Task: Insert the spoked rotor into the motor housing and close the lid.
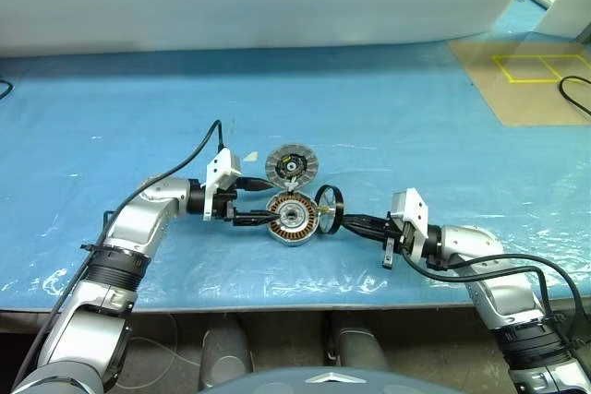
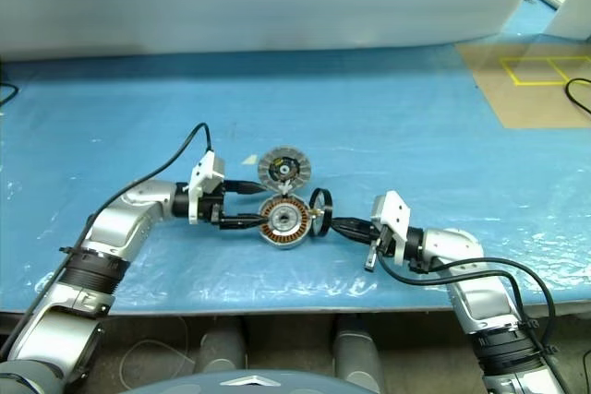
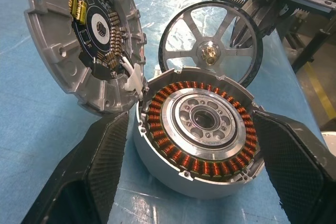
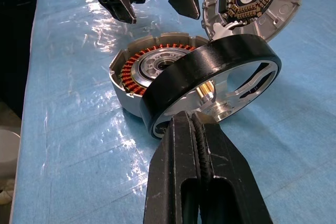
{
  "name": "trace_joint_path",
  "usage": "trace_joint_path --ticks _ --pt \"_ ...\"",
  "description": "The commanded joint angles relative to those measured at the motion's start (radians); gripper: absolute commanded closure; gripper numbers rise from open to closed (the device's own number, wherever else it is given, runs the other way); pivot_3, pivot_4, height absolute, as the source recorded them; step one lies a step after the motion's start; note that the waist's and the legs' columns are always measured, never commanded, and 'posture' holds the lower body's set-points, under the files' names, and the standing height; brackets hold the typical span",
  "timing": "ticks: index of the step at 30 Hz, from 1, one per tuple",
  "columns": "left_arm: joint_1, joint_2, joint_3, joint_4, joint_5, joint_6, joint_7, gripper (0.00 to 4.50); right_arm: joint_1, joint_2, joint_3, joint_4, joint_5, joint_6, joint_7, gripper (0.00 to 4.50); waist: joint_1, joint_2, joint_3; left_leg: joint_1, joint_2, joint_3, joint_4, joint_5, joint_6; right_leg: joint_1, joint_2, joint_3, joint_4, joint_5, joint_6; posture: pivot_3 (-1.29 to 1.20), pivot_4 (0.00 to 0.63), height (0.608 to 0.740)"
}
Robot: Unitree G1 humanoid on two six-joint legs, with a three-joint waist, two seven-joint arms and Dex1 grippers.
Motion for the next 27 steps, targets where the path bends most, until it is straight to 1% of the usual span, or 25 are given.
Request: trace_joint_path --ticks 1,11,17,27 --pt "0.002 0.003 0.023 -0.022 -0.015 -0.006 0.001 0.54 -0.009 0.003 -0.01 -0.011 0.0 -0.022 0.0 4.5 0.0 0.0 0.0 0.0 0.0 0.0 0.0 0.0 0.0 0.0 0.0 0.0 0.0 0.0 0.0 0.0 0.15 0.74" --pt "0.017 0.01 0.032 -0.031 -0.019 -0.007 0.003 0.54 -0.059 0.04 0.001 -0.026 -0.016 -0.029 -0.034 4.5 -0.001 0.0 0.0 0.0 0.0 0.0 0.0 0.0 0.0 0.0 0.0 0.0 0.0 0.0 0.0 0.0 0.15 0.74" --pt "0.024 0.016 0.042 -0.034 -0.022 -0.004 0.009 0.54 -0.09 0.066 0.031 -0.051 -0.03 -0.006 -0.058 4.5 -0.001 0.0 0.0 0.0 0.0 0.0 0.0 0.0 0.0 0.0 0.0 0.0 0.0 0.0 0.0 0.0 0.15 0.74" --pt "0.034 0.021 0.056 -0.036 -0.025 -0.003 0.023 0.54 -0.12 0.052 0.047 -0.055 -0.05 -0.001 -0.054 4.5 -0.001 0.0 0.0 0.0 0.0 0.0 0.0 0.0 0.0 0.0 0.0 0.0 0.0 0.0 0.0 0.0 0.15 0.74"
